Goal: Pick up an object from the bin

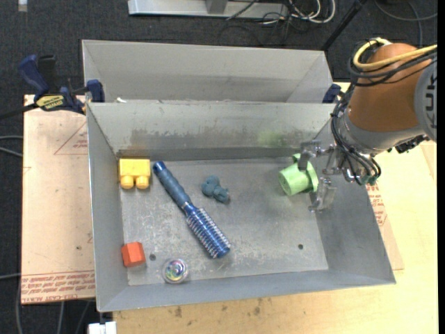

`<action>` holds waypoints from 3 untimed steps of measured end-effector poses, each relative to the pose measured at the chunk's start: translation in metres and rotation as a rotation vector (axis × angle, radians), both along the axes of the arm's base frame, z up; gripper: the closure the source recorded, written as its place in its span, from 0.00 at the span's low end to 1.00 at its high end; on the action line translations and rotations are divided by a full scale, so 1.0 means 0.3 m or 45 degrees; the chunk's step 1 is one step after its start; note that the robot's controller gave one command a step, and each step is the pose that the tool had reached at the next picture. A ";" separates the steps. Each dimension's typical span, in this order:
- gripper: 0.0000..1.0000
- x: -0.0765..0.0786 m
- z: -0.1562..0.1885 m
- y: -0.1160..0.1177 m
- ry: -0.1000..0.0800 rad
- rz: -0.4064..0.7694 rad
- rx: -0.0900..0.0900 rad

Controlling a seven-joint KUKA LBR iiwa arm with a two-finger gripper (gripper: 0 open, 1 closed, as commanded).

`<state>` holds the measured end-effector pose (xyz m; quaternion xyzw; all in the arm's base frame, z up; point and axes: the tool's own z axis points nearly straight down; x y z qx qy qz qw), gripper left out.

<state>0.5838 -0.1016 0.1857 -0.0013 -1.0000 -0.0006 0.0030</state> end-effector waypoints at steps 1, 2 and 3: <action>0.00 0.126 -0.337 -0.055 -0.006 -0.290 0.000; 1.00 0.129 -0.327 -0.055 -0.010 -0.287 -0.002; 1.00 -0.010 0.072 0.005 -0.019 -0.285 -0.001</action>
Offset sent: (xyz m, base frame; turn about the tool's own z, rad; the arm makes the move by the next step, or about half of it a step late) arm 0.0381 -0.0173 -0.0978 0.2280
